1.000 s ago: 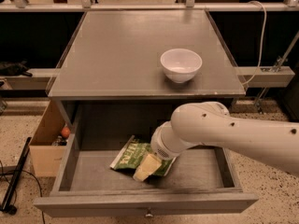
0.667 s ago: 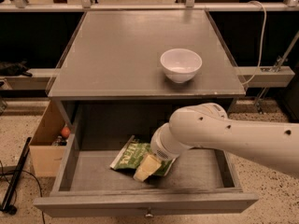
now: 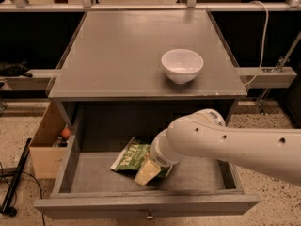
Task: Pick green jalapeno chip bag from top drawer and place on counter
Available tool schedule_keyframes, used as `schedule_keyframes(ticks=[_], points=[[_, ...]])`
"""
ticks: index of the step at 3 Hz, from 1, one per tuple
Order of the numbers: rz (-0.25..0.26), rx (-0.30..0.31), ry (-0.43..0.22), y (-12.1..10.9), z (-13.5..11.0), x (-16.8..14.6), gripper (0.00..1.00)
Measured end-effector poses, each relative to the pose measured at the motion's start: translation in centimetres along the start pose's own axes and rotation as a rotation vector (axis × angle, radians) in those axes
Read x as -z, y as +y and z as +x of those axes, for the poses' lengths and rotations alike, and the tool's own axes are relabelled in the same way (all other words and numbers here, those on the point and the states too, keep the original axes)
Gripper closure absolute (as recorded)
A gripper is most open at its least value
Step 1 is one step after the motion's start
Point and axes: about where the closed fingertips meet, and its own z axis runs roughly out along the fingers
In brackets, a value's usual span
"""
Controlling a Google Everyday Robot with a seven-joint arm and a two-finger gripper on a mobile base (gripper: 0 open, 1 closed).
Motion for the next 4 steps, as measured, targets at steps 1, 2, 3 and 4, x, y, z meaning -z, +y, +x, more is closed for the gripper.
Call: schedule_keyframes(ticks=[1, 2, 3, 4], points=[[0.057, -0.005, 0.019, -0.47, 1.21, -1.48, 0.0], [0.059, -0.005, 0.019, -0.49, 1.23, -1.5, 0.0], [0.059, -0.005, 0.019, -0.49, 1.23, -1.5, 0.17], [0.059, -0.005, 0.019, -0.49, 1.23, -1.5, 0.48]])
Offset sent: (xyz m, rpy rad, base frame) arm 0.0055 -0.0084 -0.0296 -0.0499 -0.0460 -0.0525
